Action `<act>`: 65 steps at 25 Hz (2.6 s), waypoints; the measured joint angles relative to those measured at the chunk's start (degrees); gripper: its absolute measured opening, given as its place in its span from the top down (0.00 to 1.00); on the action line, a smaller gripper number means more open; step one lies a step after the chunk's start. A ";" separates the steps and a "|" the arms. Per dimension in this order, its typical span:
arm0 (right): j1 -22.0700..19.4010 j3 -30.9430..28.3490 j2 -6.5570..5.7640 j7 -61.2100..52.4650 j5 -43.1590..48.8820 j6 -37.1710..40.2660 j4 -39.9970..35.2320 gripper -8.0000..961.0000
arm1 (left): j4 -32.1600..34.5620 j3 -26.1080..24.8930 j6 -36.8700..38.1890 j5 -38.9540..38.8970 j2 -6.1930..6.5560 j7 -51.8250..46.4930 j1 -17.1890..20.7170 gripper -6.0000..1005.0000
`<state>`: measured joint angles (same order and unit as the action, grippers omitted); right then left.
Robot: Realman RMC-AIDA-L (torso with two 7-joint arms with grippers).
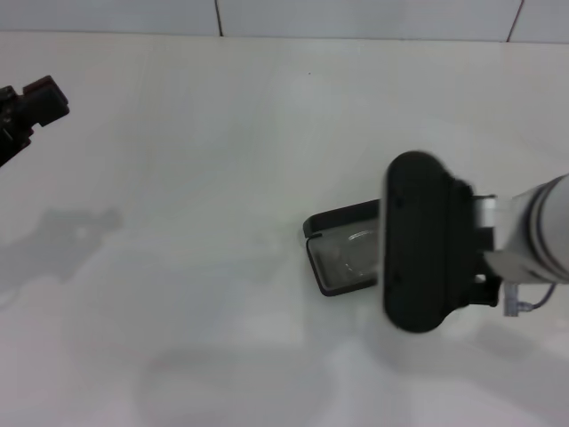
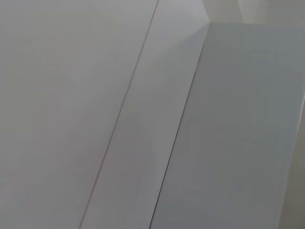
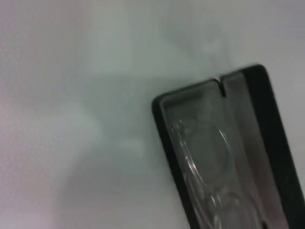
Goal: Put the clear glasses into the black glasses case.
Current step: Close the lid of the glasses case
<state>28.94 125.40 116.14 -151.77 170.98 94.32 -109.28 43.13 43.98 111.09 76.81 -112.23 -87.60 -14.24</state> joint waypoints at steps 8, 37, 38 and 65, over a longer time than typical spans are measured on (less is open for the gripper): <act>-5.80 -9.61 -0.05 -1.94 -0.33 -1.68 0.22 0.82 | -0.21 -0.01 0.60 0.23 0.00 -0.22 -0.37 0.89; -6.28 -16.34 -0.31 2.30 -5.32 -22.22 18.35 0.99 | -0.33 0.14 0.56 0.75 -0.33 -1.78 -1.40 0.89; -6.19 -16.58 -0.32 2.53 -5.78 -22.30 18.65 0.99 | -0.33 0.14 0.54 0.78 -0.37 -1.79 -1.40 0.89; -5.96 -18.45 -0.37 5.46 -12.24 -23.00 19.30 0.99 | -0.33 0.14 0.57 0.80 -0.70 -1.79 -0.88 0.89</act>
<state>22.98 106.96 115.76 -146.31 158.74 71.32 -89.98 42.80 44.12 111.66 77.61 -112.94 -89.39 -15.12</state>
